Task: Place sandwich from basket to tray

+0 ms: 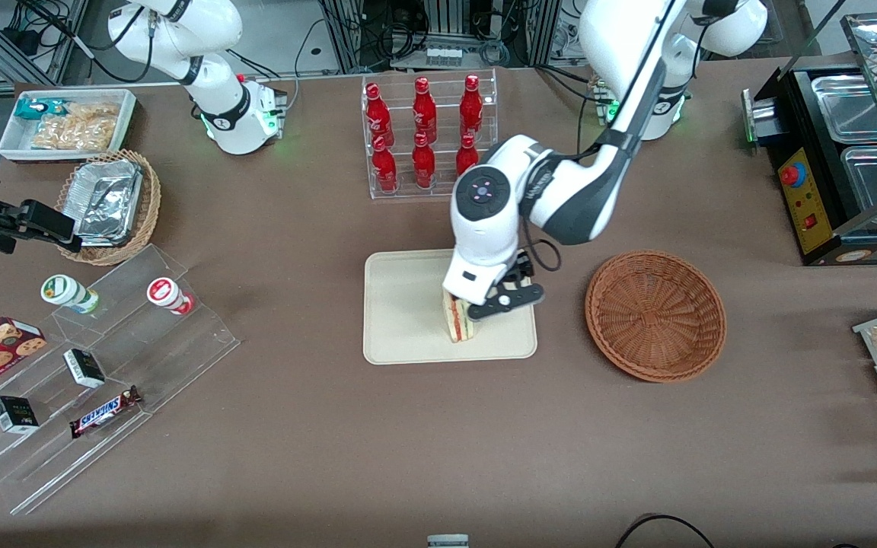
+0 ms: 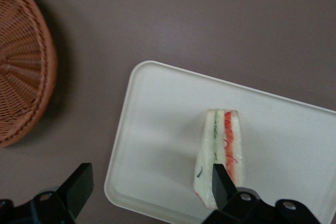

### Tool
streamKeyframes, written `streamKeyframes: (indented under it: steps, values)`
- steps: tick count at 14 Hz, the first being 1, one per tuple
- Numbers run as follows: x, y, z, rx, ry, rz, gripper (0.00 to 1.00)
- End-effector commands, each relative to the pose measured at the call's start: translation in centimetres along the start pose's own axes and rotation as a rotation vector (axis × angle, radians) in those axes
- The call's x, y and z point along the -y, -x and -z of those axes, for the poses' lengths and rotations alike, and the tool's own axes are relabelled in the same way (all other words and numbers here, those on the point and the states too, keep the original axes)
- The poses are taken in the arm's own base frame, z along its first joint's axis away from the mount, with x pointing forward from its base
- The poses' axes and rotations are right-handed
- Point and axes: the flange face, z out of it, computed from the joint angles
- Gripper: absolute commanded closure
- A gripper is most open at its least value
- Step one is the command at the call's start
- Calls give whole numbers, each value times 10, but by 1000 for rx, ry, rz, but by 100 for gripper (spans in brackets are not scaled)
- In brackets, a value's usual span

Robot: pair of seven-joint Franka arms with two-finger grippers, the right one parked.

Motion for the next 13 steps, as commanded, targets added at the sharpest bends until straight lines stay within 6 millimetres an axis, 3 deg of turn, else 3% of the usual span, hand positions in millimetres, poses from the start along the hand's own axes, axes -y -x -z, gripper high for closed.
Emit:
streamKeyframes:
  steps: [1,5,10,12,13]
  values:
    - [63,-36,12,56,-11,-26,0]
    - [159,-75,12,111,11,-83,0]
    - [260,-103,39,158,33,-155,0]
    - [288,-103,59,176,41,-198,0]
    - [313,-108,68,182,47,-192,0]
